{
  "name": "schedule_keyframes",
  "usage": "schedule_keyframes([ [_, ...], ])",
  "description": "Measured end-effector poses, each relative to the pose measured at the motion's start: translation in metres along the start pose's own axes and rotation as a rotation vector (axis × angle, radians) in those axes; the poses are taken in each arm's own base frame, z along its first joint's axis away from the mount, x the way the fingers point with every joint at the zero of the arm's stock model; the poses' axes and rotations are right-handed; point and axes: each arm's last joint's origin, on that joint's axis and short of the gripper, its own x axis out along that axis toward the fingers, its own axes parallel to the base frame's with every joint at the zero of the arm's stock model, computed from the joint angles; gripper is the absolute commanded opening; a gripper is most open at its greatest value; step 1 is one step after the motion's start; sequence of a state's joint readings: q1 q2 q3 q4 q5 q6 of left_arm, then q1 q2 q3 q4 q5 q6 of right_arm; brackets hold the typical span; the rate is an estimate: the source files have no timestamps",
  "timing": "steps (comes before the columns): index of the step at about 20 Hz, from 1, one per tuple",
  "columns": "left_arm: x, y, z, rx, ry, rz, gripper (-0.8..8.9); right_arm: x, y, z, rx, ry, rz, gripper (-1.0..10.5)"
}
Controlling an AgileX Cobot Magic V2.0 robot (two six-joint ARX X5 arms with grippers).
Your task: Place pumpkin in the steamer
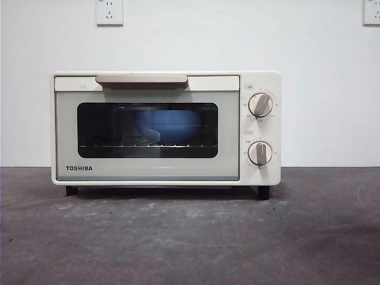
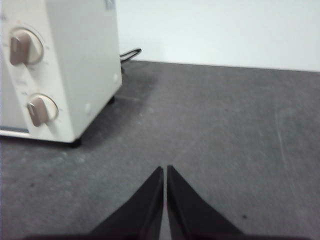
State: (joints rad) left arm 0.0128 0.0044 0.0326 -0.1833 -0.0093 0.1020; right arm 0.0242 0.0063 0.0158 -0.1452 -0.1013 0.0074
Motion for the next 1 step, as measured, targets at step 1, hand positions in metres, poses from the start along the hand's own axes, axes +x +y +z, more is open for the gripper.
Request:
schedule_keyframes([
  [1, 0.0, 0.0, 0.0, 0.0, 0.0, 0.0, 0.14, -0.0001, 0.0, -0.0018, 0.011, 0.02, -0.001, 0.1],
])
